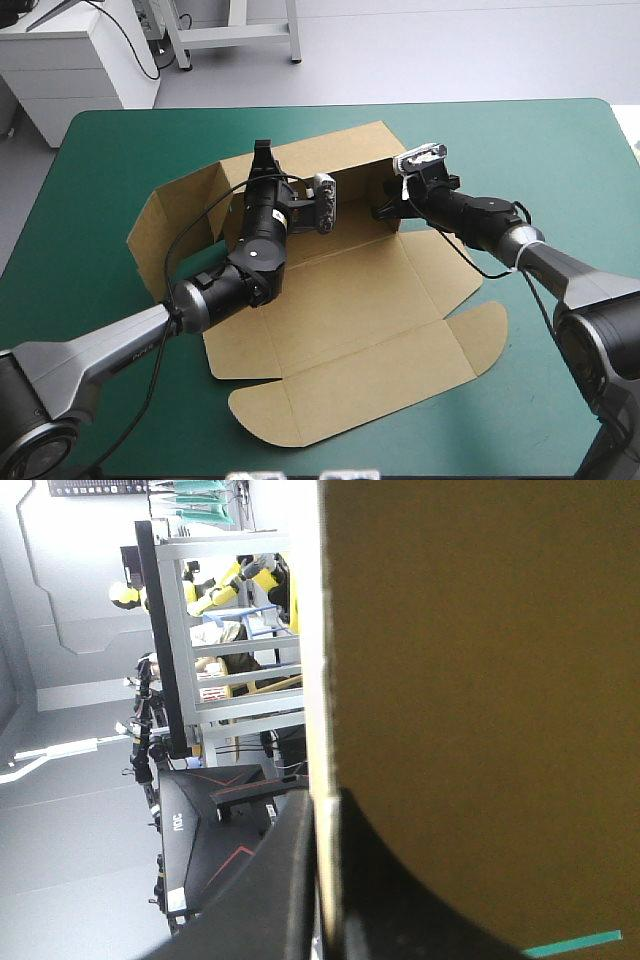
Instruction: Fold the box
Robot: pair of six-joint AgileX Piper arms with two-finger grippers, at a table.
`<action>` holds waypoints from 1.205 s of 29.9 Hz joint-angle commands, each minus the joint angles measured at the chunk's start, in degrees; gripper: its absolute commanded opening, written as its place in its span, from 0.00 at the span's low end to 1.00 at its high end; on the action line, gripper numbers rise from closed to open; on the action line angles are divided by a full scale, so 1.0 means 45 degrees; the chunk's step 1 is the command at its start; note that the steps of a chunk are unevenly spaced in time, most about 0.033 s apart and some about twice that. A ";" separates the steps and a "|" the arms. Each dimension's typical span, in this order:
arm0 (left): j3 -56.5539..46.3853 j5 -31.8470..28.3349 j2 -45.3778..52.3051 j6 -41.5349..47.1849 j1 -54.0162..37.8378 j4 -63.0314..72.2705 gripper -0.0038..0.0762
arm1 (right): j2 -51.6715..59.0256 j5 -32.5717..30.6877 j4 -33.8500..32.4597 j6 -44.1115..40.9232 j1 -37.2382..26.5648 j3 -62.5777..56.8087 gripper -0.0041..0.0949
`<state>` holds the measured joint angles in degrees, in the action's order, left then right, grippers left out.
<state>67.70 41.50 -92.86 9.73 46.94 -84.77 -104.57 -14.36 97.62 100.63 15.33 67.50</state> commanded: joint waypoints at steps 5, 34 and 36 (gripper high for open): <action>0.0414 -0.0715 0.0542 0.0199 0.0115 -0.0558 0.04 | 0.0608 -0.0912 -0.0163 -0.0412 0.0075 0.0256 0.03; 0.0414 0.0075 0.0542 0.2842 0.2800 -0.0416 0.64 | -0.0534 -0.2257 -1.4129 -1.4532 -0.1777 0.3801 0.02; 0.0414 0.0447 0.0542 0.2842 0.3162 -0.0386 0.64 | -0.0534 -0.2579 -1.4968 -1.5649 -0.1777 0.4206 0.02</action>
<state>67.77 40.11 -92.86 21.63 59.01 -84.54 -109.04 -23.53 38.75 38.69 8.34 83.45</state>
